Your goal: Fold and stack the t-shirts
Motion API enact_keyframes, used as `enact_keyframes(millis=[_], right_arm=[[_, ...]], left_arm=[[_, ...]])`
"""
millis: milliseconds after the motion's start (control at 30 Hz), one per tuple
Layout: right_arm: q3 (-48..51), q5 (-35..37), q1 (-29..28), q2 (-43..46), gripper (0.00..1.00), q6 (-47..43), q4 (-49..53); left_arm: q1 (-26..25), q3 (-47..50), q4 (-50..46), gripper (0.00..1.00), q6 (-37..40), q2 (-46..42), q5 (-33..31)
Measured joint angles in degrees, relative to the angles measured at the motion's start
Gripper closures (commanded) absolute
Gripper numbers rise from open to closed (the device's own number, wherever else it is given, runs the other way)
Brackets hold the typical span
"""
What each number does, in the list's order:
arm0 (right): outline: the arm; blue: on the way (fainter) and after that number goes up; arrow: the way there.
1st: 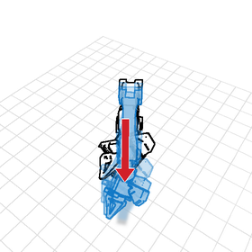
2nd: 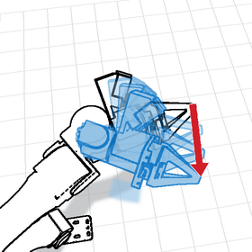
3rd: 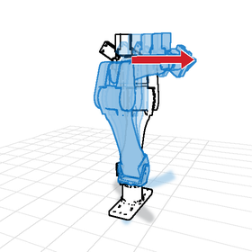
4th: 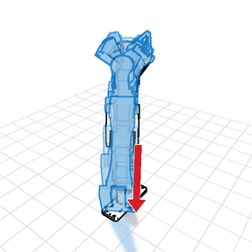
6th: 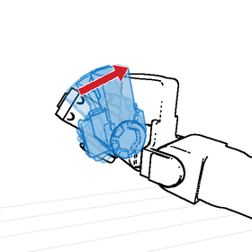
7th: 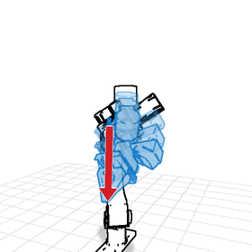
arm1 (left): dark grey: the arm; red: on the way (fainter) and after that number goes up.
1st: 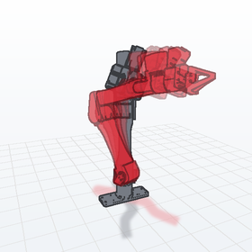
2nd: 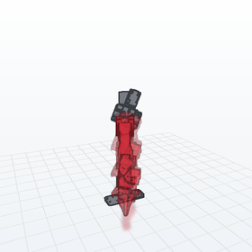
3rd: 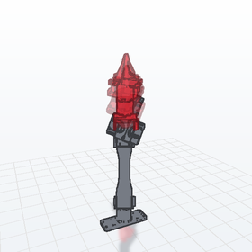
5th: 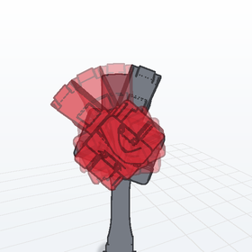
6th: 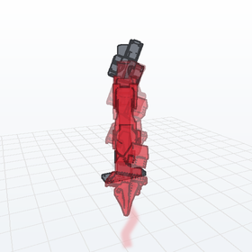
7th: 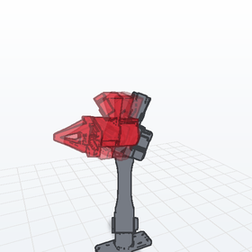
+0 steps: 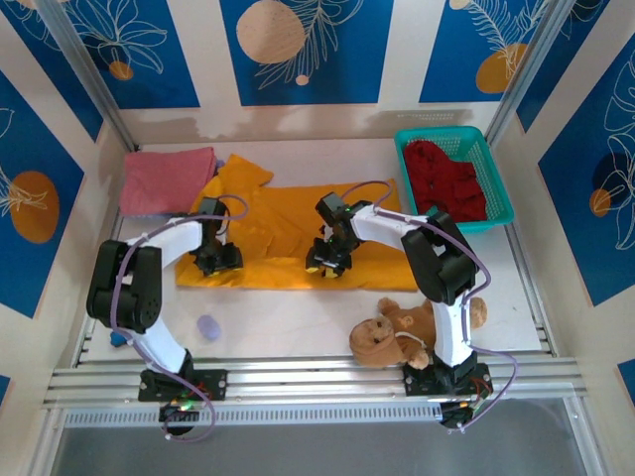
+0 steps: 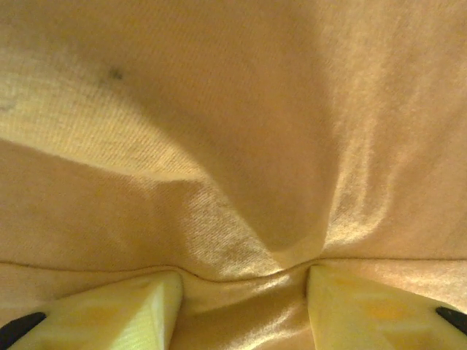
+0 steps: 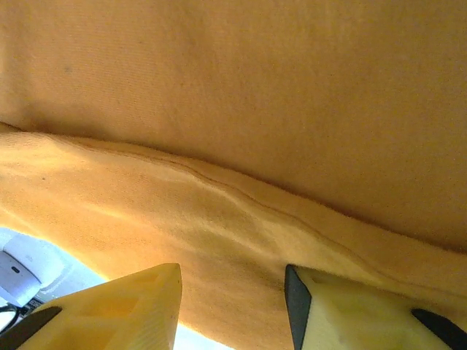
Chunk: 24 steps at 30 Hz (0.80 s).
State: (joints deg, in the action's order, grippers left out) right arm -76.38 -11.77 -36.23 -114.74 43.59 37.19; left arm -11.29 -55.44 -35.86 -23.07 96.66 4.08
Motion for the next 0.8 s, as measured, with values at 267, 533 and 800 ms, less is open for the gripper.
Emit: enact_keyframes(millis=[267,533,800], right_arm=[[4.57,-3.15,-0.31,2.25,0.57,0.39,-2.32],[9.84,-3.69,-1.33,6.21,0.57,0.37,-1.44],[9.62,-0.55,-1.11,9.42,0.57,-1.01,3.06]], left_arm=[[0.00,1.40,1.09,0.49,-1.01,-1.27,0.00],[-0.22,7.85,0.13,0.49,-2.62,-7.54,0.66],[-0.50,8.76,-4.35,0.48,-3.63,-10.64,1.66]])
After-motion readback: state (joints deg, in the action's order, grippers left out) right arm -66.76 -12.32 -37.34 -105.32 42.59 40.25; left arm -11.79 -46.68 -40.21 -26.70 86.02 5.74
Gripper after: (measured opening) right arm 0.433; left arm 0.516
